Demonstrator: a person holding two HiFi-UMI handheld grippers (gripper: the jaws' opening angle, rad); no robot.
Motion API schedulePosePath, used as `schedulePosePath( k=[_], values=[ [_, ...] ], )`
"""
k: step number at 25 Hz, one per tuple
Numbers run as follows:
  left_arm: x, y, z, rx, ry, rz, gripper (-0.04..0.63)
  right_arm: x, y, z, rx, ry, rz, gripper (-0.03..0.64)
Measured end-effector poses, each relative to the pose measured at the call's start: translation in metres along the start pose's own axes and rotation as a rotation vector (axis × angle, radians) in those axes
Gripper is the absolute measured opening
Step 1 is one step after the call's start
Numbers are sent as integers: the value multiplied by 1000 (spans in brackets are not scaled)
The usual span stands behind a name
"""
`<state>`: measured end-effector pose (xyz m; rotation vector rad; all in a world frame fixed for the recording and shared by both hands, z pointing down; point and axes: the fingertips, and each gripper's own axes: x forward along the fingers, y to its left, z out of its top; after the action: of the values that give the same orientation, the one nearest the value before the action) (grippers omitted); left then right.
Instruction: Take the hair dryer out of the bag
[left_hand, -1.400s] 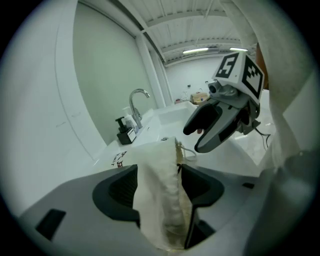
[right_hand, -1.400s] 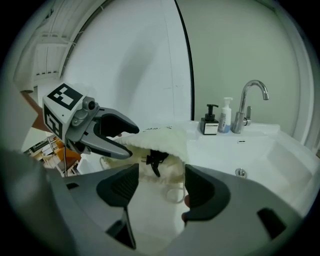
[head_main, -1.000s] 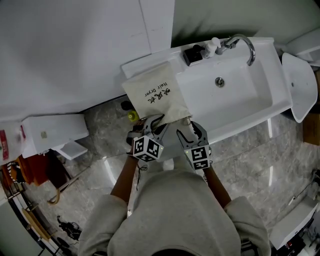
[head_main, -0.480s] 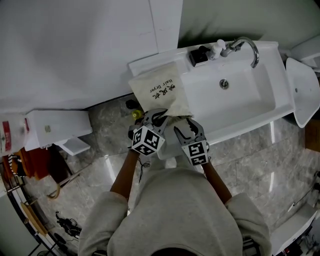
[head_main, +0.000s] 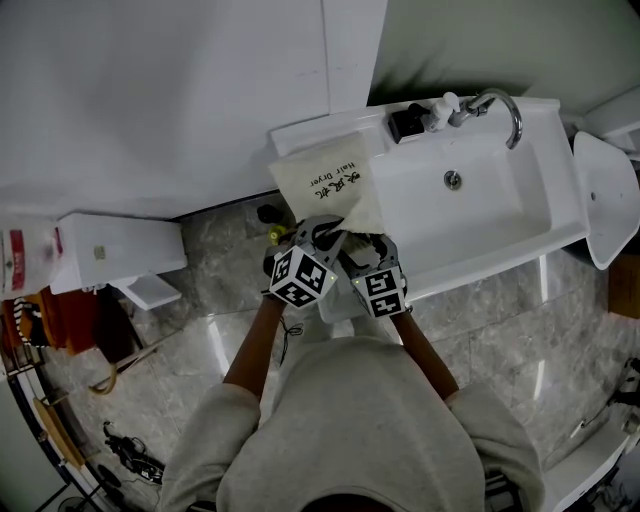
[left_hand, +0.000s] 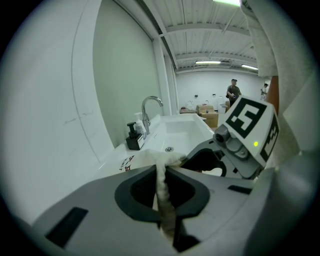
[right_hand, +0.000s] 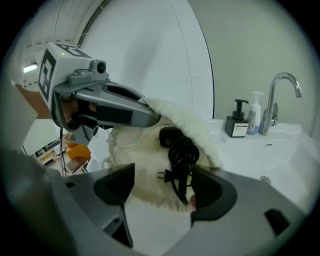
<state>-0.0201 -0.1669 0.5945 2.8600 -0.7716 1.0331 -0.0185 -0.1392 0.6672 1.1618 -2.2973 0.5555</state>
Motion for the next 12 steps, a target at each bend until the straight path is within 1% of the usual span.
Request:
schedulePosePath(
  k=[3, 5, 12],
  values=[
    [1, 3, 4, 7, 1, -11, 25, 10, -2, 2, -2, 18, -30, 367],
    [2, 5, 6, 15, 4, -16, 25, 16, -3, 3, -4, 28, -42, 376],
    [5, 6, 9, 4, 6, -31, 25, 35, -11, 5, 22, 59, -51, 373]
  ],
)
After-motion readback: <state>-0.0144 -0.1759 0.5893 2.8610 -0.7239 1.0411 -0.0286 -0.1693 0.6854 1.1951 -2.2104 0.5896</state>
